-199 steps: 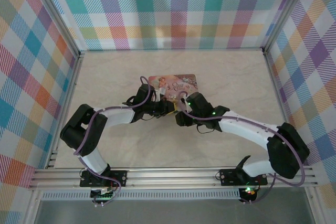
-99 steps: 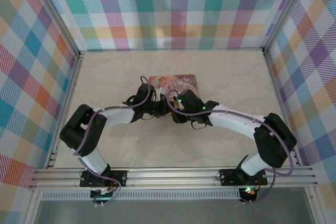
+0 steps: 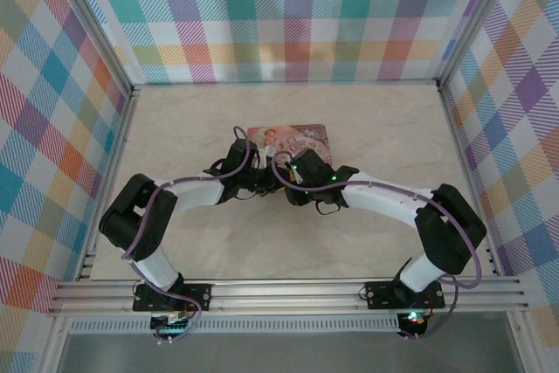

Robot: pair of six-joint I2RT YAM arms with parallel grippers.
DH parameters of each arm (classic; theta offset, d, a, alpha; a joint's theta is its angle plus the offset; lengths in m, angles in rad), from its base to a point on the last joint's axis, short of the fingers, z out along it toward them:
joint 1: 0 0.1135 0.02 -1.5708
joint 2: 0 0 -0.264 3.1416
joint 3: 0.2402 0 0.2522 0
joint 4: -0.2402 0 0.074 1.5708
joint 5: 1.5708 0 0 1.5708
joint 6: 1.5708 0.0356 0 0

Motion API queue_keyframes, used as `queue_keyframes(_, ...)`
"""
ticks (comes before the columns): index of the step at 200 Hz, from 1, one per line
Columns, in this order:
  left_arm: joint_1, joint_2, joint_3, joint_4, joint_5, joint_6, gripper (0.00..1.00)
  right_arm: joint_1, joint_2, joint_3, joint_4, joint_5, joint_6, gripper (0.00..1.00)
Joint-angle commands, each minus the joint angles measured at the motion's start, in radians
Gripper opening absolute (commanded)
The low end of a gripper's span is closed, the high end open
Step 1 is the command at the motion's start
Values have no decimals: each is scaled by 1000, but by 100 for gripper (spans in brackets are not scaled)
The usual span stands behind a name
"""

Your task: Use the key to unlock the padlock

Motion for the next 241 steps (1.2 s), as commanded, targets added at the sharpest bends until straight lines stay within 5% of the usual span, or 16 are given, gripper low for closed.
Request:
queue_keyframes(1,-5,-44,20,45,56,-9,11,7,9,28,-5,10,-26,16)
queue_keyframes(18,-5,-45,21,47,56,-10,11,8,9,27,-5,-2,-32,0)
queue_keyframes(80,-5,-50,11,7,27,15,19,9,8,-7,10,-13,-38,0)
queue_keyframes(125,-5,-51,-34,-12,-30,17,43,9,35,-45,60,-72,-49,0)
queue_keyframes(241,19,-248,-112,-250,-209,104,49,7,145,-23,54,-142,-108,0)
